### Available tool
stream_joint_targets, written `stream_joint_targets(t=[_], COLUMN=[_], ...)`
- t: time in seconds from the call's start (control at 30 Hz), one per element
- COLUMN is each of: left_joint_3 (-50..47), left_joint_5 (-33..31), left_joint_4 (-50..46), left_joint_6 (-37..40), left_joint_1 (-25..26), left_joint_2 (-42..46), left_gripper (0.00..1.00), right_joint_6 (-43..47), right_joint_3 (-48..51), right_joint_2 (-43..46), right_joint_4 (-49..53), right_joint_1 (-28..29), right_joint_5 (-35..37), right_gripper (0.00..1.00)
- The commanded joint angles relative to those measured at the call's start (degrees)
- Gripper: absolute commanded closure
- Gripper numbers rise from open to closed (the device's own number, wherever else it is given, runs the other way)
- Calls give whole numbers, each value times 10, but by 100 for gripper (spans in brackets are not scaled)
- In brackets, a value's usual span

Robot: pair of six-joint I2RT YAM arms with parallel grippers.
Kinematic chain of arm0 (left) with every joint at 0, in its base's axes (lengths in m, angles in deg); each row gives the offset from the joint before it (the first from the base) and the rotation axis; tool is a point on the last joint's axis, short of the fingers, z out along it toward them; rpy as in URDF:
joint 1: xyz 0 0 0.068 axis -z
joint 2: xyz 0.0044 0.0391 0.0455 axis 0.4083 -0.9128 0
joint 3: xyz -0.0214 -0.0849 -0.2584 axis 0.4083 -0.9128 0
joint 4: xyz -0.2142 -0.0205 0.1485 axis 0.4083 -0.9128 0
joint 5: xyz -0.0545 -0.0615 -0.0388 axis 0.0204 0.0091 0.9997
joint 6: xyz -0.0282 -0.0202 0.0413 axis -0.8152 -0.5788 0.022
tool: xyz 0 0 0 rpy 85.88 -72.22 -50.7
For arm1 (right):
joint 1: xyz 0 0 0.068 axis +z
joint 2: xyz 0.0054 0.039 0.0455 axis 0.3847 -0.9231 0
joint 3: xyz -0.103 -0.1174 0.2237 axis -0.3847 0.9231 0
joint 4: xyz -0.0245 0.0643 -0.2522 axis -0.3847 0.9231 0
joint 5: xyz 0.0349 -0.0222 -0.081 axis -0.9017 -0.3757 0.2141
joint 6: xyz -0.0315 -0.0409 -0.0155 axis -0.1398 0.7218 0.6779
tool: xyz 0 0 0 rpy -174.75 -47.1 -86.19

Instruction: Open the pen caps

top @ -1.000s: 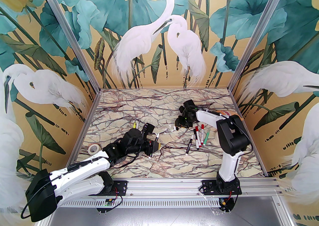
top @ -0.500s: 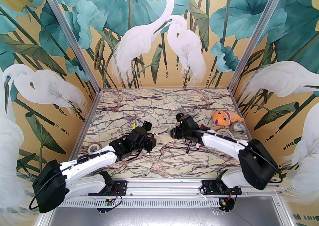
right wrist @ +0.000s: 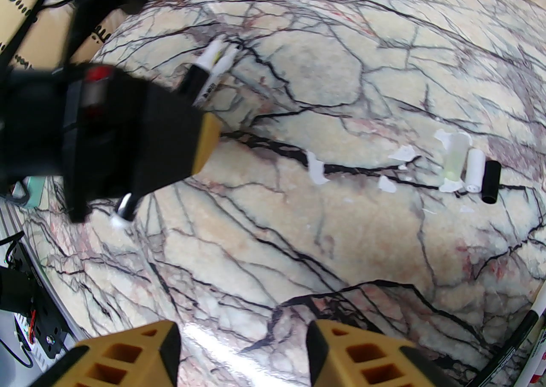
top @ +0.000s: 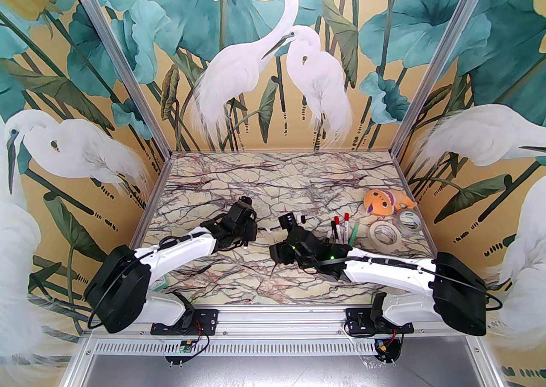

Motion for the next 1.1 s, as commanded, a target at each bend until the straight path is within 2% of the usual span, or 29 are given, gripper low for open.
stream_joint_targets(t=[0.0,0.23,0.27,0.67,0.9,1.07], left_joint_3=[32,74,80,123,134,140], left_joint_5=[-72,-115,-118,-163,-176,-175], left_joint_4=[-27,-35,-35,-38,-52,-55], left_joint_6=[41,67,70,83,81,81], left_joint_1=[-8,-19,-22,-27,-27,-27], left_joint_2=[-31,-104,-115,-188,-204,-211], left_gripper=[94,93,93,92,88,81], right_joint_6=[1,7,7,10,12,11], right_joint_3=[-22,-20,-19,-21,-29,-25], right_joint_2=[-18,-22,-21,-17,-14,-7], right_joint_4=[-23,-40,-39,-19,5,8], right_joint_1=[15,27,27,27,27,27], right_joint_5=[21,12,10,15,32,35], right_gripper=[31,2,1,1,1,1])
